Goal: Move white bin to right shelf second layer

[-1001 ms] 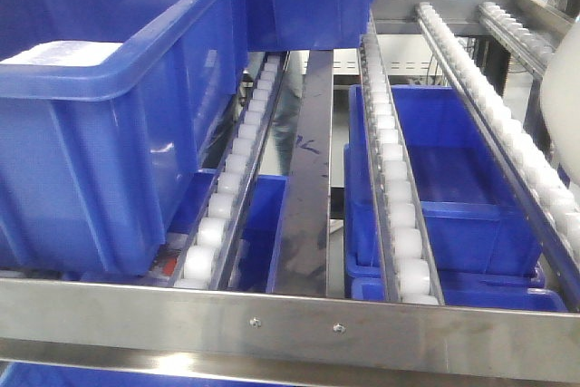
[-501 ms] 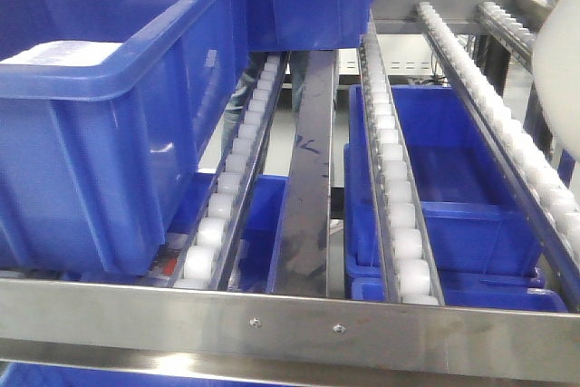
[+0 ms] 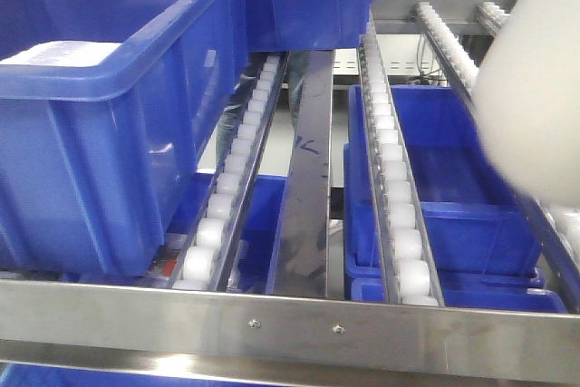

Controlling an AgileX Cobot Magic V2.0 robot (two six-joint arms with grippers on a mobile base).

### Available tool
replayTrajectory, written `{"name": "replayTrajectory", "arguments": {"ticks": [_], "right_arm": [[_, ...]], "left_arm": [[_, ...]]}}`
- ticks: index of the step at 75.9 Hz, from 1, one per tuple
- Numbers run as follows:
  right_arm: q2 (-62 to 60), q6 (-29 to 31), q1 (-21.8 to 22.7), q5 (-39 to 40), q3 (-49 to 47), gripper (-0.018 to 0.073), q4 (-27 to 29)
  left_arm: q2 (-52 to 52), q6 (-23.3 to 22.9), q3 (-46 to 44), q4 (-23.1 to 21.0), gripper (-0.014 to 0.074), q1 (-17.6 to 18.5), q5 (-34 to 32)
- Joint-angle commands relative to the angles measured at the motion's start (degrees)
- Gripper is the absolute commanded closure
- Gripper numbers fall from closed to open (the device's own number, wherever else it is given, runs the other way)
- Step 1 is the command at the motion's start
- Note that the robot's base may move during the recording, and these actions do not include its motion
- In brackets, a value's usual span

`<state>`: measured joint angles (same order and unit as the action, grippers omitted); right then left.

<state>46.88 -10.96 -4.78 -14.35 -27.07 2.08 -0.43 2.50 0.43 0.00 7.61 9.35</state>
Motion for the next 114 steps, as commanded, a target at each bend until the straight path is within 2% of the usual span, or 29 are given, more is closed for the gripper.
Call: {"name": "replayTrajectory", "arguments": {"ticks": [1,25,53,60,69,74,92,106,114], "right_arm": [[4.14,-0.14,0.28,8.11,-1.80,0.0532,0.88],[17.23,-0.14,0.28,14.35,-1.80,0.0531,1.15],[22.06,-0.14,0.28,14.01,-1.80,0.0526,1.48],[22.47,-0.14,0.22,14.35,-1.80,0.0475,1.53],[22.53,-0.18,0.18,14.01,-1.80,0.0313,1.53],[22.53,-0.18,0.18,14.01,-1.86,0.0253,1.58],[20.52,-0.18,0.18,12.88,-1.91,0.0246,1.58],[13.66,-0.18,0.18,10.32,-2.03,0.0246,1.58],[8.01,-0.18,0.18,6.29,-2.03,0.0246,1.58]], "left_arm": [[-0.79,-0.30,2.11,0.00,0.0512,0.19,-4.91],[-0.79,-0.30,2.11,0.00,0.0512,0.19,-4.91],[-0.79,-0.30,2.11,0.00,0.0512,0.19,-4.91],[-0.79,-0.30,2.11,0.00,0.0512,0.19,-4.91],[-0.79,-0.30,2.11,0.00,0.0512,0.19,-4.91],[-0.79,-0.30,2.11,0.00,0.0512,0.19,-4.91],[-0.79,-0.30,2.11,0.00,0.0512,0.19,-4.91],[-0.79,-0.30,2.11,0.00,0.0512,0.19,-4.91],[-0.79,-0.30,2.11,0.00,0.0512,0.19,-4.91]]}}
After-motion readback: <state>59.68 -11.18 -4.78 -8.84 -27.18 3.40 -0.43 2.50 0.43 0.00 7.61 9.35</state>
